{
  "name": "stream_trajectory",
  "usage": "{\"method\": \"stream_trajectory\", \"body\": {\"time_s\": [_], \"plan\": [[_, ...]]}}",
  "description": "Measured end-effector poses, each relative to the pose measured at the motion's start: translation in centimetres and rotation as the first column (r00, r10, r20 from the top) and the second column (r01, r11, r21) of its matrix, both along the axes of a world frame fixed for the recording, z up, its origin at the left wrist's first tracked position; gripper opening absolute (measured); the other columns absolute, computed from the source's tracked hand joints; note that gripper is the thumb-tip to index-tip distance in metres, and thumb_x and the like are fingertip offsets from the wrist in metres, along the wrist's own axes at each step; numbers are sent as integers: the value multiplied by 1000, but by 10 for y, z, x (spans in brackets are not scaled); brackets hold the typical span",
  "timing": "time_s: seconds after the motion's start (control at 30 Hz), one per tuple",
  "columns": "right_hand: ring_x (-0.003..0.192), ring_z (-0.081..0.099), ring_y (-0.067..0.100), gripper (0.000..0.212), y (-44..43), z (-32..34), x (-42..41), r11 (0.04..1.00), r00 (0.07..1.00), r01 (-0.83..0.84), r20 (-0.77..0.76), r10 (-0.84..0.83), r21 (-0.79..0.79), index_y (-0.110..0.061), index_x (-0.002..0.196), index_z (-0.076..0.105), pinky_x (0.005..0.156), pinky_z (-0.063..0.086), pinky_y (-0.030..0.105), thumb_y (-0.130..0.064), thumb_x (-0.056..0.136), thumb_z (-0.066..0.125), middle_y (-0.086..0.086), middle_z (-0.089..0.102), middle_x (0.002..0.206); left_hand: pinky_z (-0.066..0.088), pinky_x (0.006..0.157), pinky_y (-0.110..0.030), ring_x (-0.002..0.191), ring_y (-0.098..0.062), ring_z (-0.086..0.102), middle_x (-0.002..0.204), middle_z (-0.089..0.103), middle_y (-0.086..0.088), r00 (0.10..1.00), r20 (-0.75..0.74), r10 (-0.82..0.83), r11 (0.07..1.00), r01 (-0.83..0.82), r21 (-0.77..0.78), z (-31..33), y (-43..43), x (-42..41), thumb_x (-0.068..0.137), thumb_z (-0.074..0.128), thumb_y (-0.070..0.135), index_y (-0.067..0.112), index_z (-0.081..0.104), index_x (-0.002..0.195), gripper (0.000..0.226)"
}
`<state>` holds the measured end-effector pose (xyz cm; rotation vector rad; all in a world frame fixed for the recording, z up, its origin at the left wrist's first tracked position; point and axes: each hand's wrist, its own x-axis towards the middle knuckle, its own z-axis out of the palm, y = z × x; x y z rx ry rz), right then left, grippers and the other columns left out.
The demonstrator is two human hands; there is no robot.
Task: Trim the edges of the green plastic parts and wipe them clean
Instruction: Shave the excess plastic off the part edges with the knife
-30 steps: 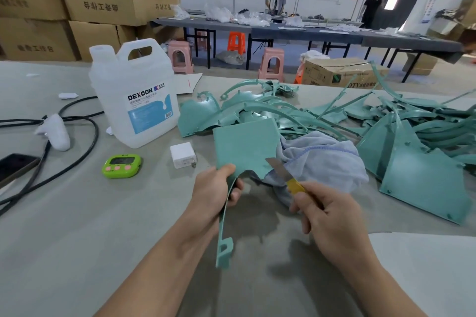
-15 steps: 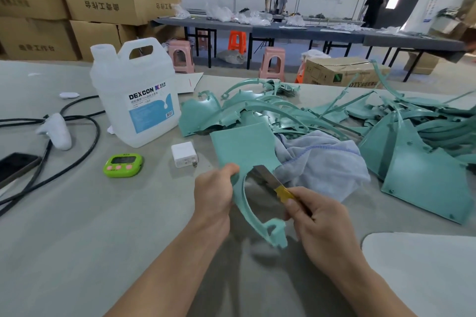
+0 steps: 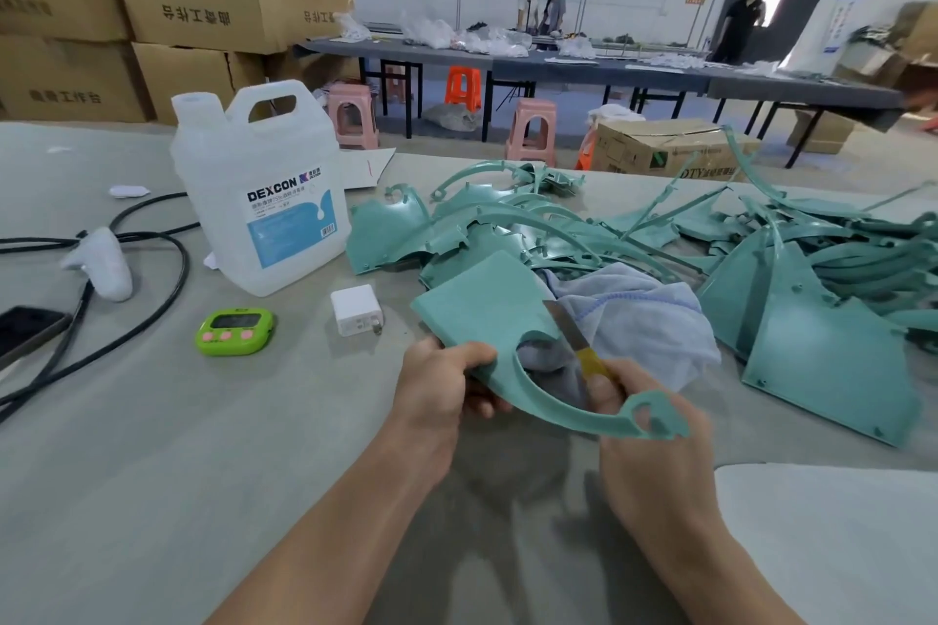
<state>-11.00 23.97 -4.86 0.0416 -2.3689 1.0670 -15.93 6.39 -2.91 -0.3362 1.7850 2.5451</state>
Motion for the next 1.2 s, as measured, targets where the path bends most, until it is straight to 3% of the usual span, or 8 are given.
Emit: {"method": "stream_trajectory", "body": {"time_s": [0.17,0.33,0.5,0.73,0.87,0.97,1.1,1.2], "plan": [[66,54,7,13,-3,2,0,999,998,-46,-34,46,14,-38,88,59,57,43,21,-43,93,48,-18,63,76,38,32,-22,39,-25,59,63,70,-12,1000,1,-11,1000,11,13,0,-1,-2,84,61,-5,-1,62,95,11],[55,50,5,21,-5,2,1,985,989,-144,13,146,-93,-38,84,65,49,35,13,-24,99,61,-17,60,64,40,33,-23,41,-30,60,68,72,-18,999,-14,-33,999,33,3,1,-2,0,83,62,-5,-3,62,94,12],[68,63,19,13,-1,6,-3,1000,994,-17,110,15,21,-24,91,70,64,52,41,-27,99,60,-4,67,69,47,39,-24,50,-31,66,76,74,-17,997,-48,-68,998,69,7,-1,1,3,86,63,-6,-5,63,101,15],[71,64,22,15,-4,12,-4,994,976,-106,188,108,-20,-21,91,73,67,51,39,-20,99,60,-2,68,71,50,42,-26,56,-23,68,78,75,-12,997,-63,-47,999,47,-5,-2,-1,0,87,64,-6,-1,67,97,12],[60,54,13,21,-2,13,4,998,996,-62,60,63,-24,-24,78,63,55,41,28,-26,98,56,-6,59,64,51,43,-26,56,-24,68,77,75,-13,996,-74,-40,999,40,-1,-1,-1,0,87,64,-7,-1,67,95,10],[65,58,13,19,-8,13,3,993,980,-116,165,108,39,-23,85,67,56,37,20,-25,99,55,-5,65,69,51,43,-26,56,-22,68,75,75,-11,995,-93,-26,1000,26,-2,0,1,0,87,64,-7,-2,65,98,12],[64,56,17,20,0,12,0,1000,991,6,132,-10,25,-26,81,62,56,39,27,-25,100,57,-5,61,65,51,44,-28,55,-28,64,77,73,-16,994,-104,-17,999,14,-30,-3,3,0,87,64,-7,-5,66,98,10],[63,57,16,13,2,10,0,998,994,-40,97,44,-39,-28,88,69,58,44,27,-26,99,61,-4,62,64,50,44,-28,54,-26,64,76,73,-13,993,-117,-16,998,8,-65,-4,3,-1,87,65,-6,-4,65,99,13]]}}
